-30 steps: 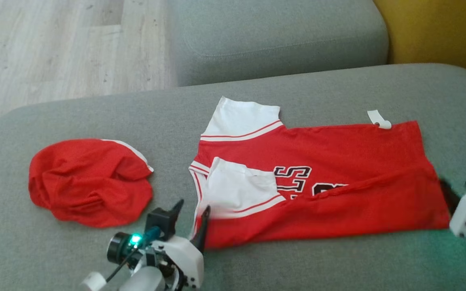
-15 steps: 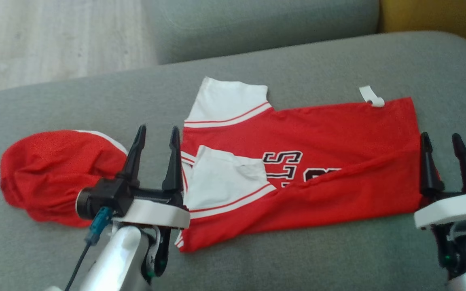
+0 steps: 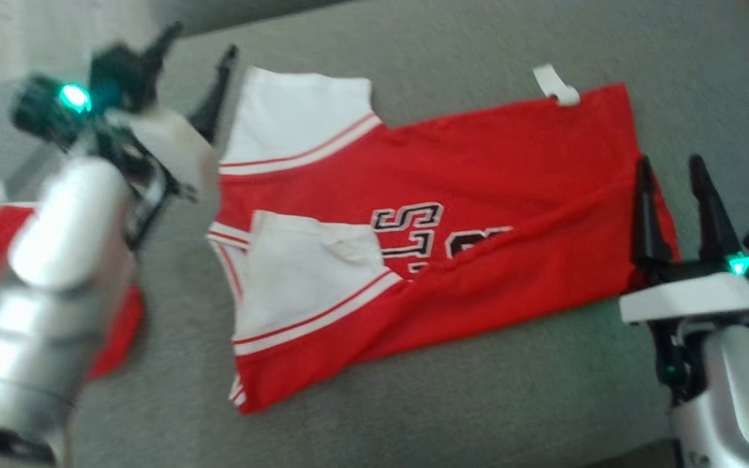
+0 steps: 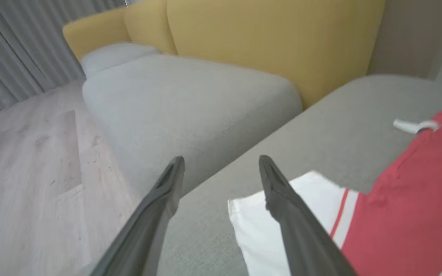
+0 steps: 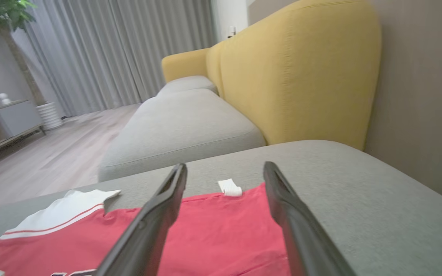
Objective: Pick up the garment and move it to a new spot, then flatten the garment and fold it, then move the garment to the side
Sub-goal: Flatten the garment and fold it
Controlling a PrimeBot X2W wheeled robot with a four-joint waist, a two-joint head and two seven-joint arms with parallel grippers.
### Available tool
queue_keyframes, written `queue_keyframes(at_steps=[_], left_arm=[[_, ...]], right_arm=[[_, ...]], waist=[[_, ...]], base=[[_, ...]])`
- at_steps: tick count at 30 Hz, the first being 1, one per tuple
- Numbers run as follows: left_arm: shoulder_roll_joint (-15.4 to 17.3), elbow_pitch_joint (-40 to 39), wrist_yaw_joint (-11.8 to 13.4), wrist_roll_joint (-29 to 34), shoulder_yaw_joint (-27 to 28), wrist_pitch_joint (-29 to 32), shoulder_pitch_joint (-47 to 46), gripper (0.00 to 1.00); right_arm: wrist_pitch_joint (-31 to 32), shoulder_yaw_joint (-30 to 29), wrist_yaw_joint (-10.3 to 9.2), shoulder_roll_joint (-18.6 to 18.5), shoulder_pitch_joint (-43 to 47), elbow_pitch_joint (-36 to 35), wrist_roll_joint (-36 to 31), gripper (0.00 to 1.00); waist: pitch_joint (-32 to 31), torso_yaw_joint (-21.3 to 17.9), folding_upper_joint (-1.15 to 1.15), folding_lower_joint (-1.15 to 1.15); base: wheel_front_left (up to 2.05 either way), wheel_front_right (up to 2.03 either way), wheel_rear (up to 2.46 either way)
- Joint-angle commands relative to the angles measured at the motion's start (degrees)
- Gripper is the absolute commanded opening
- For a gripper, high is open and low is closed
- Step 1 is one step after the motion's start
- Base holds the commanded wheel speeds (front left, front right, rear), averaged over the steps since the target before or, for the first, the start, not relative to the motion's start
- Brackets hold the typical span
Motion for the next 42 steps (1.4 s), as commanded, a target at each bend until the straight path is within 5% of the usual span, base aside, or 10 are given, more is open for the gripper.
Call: queue_keyframes(at_steps=[1, 4, 11, 26, 27, 28, 29, 34, 42], left_arm=[[4.3, 2.5, -0.7, 0.0, -1.1, 4.6, -5.8, 1.0], [7.6, 8.3, -0.9, -4.4, -5.6, 10.7, -12.1, 1.0], [11.5, 13.7, -1.0, -10.7, -9.8, 14.2, -17.0, 1.0], [12.5, 21.6, -1.0, -18.6, -16.0, 19.7, -20.4, 1.0], [12.4, 21.2, -1.0, -19.7, -16.6, 20.4, -20.1, 0.95], [12.2, 20.7, -1.0, -20.9, -17.1, 21.3, -19.8, 0.41], [12.2, 20.0, -1.0, -22.0, -17.8, 22.0, -19.5, 0.0], [12.6, 16.7, -1.0, -25.7, -20.6, 21.3, -19.1, 0.0], [10.5, 12.7, -1.0, -28.4, -23.2, 11.9, -19.0, 0.0]], right_arm=[[-1.1, 2.3, -0.04, 0.6, -2.6, -2.1, -0.6, 1.0], [-2.0, 3.7, -0.04, 1.7, -3.9, -2.0, -0.3, 1.0], [-3.1, 5.5, -0.04, 2.5, -5.2, -1.7, 1.4, 1.0], [-4.2, 6.5, -0.04, 2.8, -6.1, -1.8, 4.3, 1.0], [-4.3, 6.3, -0.04, 2.8, -6.2, -1.8, 4.2, 1.0], [-4.3, 6.0, -0.04, 2.8, -6.2, -1.6, 3.9, 1.0], [-4.3, 5.7, -0.04, 2.8, -6.2, -1.4, 3.5, 1.0], [-4.3, 3.8, -0.04, 2.8, -6.7, -0.6, 1.2, 1.0], [-1.0, 1.7, -0.04, -0.7, -8.7, -0.8, -2.5, 1.0]], waist=[[4.9, -4.8, 0.0, -0.02], [7.9, -7.9, 0.0, -0.02], [11.1, -11.5, 0.0, -0.02], [14.1, -14.4, 0.0, -0.02], [14.1, -14.2, 0.0, -0.02], [14.0, -14.0, 0.0, -0.02], [13.9, -13.7, 0.0, -0.02], [12.7, -11.8, 0.0, -0.02], [8.5, -6.8, 0.0, -0.02]], base=[[0.0, 0.0, 0.0], [0.0, 0.0, 0.0], [0.0, 0.0, 0.0], [0.0, 0.0, 0.0], [0.0, 0.0, 0.0], [0.0, 0.0, 0.0], [0.0, 0.0, 0.0], [0.0, 0.0, 0.0], [0.0, 0.0, 0.0]])
